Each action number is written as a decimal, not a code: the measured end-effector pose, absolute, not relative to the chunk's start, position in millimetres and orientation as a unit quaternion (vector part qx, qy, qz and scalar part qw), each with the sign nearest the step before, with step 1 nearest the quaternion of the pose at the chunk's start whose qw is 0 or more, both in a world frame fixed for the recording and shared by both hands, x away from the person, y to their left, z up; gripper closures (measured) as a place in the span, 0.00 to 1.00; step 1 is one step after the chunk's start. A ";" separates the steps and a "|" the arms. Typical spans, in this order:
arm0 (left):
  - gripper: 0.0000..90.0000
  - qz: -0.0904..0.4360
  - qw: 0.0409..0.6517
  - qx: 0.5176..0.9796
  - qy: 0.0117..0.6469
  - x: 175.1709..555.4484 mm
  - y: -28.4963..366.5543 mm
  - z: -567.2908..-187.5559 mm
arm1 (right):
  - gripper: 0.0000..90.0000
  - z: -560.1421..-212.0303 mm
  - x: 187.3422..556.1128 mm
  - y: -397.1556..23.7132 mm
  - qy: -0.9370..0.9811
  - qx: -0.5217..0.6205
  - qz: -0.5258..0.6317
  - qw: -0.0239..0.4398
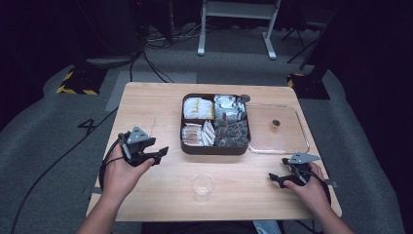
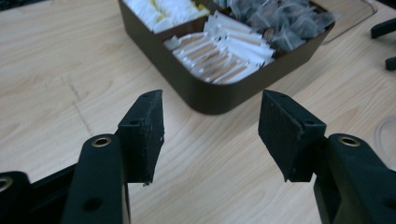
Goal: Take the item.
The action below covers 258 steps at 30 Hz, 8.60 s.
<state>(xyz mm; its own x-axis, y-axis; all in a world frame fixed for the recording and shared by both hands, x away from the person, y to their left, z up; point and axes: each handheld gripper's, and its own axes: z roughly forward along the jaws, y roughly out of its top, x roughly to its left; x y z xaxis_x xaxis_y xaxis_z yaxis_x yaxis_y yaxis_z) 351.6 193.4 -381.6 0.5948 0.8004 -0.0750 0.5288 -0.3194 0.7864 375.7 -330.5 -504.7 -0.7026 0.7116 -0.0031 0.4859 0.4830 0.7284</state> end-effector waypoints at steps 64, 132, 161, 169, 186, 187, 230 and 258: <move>0.58 0.097 0.377 0.848 0.361 546.5 80.8 -412.0 | 0.19 -504.3 375.4 -331.7 0.850 0.338 0.375 0.151; 1.00 0.088 0.385 0.860 0.323 530.0 87.8 -366.9 | 0.19 -504.3 376.3 -331.9 0.852 0.334 0.376 0.149; 1.00 0.077 0.440 0.858 0.254 397.5 101.8 -337.7 | 0.19 -504.3 376.2 -331.9 0.852 0.334 0.376 0.149; 1.00 0.069 0.456 0.854 0.241 361.3 109.3 -343.7 | 0.19 -504.3 376.2 -331.9 0.852 0.334 0.375 0.149; 1.00 0.062 0.477 0.847 0.229 309.0 106.8 -369.9 | 0.19 -504.3 377.0 -331.4 0.852 0.332 0.376 0.148; 1.00 0.062 0.474 0.848 0.228 307.5 106.2 -372.9 | 0.19 -504.3 377.0 -331.5 0.852 0.332 0.376 0.148; 0.50 0.092 0.471 0.828 0.291 309.2 131.2 -400.6 | 0.19 -504.3 376.6 -331.1 0.853 0.331 0.377 0.147; 0.37 0.168 0.385 0.815 0.398 328.7 221.6 -426.3 | 0.19 -504.3 377.4 -330.1 0.853 0.331 0.377 0.147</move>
